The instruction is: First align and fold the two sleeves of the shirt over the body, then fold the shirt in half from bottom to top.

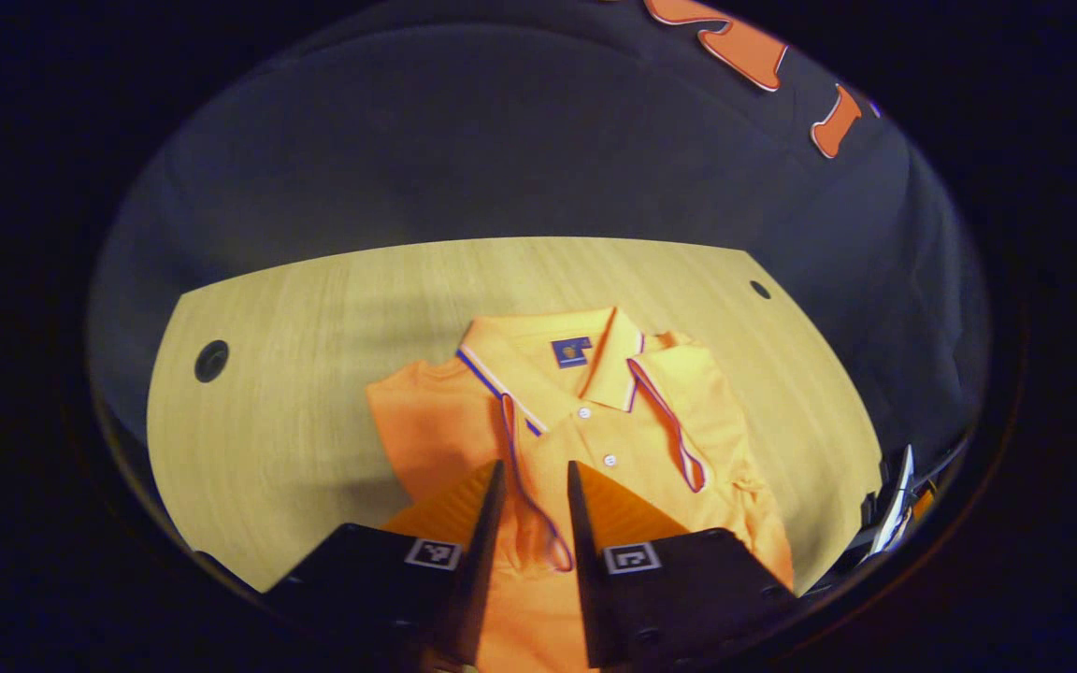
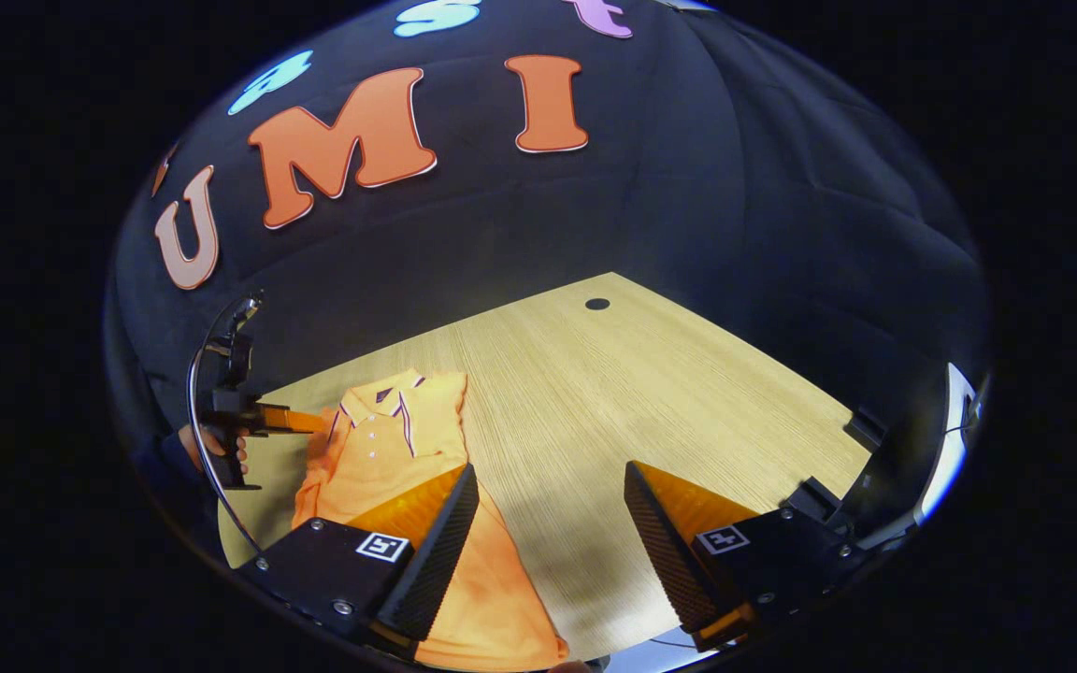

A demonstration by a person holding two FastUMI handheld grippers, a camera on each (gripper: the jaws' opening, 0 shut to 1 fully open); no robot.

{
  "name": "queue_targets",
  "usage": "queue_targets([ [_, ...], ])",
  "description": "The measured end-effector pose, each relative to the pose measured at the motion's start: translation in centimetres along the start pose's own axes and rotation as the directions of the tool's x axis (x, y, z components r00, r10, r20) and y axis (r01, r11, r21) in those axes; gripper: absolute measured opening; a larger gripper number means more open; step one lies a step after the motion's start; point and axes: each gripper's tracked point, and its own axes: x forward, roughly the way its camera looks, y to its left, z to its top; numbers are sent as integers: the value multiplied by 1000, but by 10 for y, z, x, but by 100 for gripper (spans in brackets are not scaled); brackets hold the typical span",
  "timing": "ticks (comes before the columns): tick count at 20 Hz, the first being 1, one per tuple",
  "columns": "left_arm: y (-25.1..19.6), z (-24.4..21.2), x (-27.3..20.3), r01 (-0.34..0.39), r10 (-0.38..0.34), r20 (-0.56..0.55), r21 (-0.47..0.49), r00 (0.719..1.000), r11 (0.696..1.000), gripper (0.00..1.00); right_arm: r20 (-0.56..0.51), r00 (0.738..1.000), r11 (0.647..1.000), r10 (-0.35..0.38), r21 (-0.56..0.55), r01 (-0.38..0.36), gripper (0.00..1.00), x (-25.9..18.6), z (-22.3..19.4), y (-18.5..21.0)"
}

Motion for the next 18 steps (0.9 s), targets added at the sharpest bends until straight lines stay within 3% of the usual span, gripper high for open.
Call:
queue_targets([
  [1, -2, -2, -2, 8, -8, 2, -10, 1000, 1000, 56, 0, 1000, 1000, 6, -4, -6, 96, 0, 1, 1],
  [2, -1, -2, -5, 8, -8, 8, -18, 1000, 1000, 54, 2, 1000, 1000, 11, -6, -11, 96, 1, 3, 3],
  [4, 4, -8, -14, -14, 15, 20, -33, 1000, 999, 72, 6, 999, 999, 35, -9, -35, 96, 3, 6, 9],
  [8, 9, -7, -50, -65, 69, 91, -41, 993, 997, 92, 5, 994, 993, 112, -47, -112, 96, 7, 10, 21],
  [12, 2, -3, -93, -93, 104, 185, -64, 977, 994, 97, 6, 984, 980, 178, -87, -177, 96, 5, 10, 25],
  [18, -12, -6, -168, -183, 180, 408, -30, 895, 983, 98, -17, 967, 959, 256, -124, -256, 98, -3, -5, 27],
])
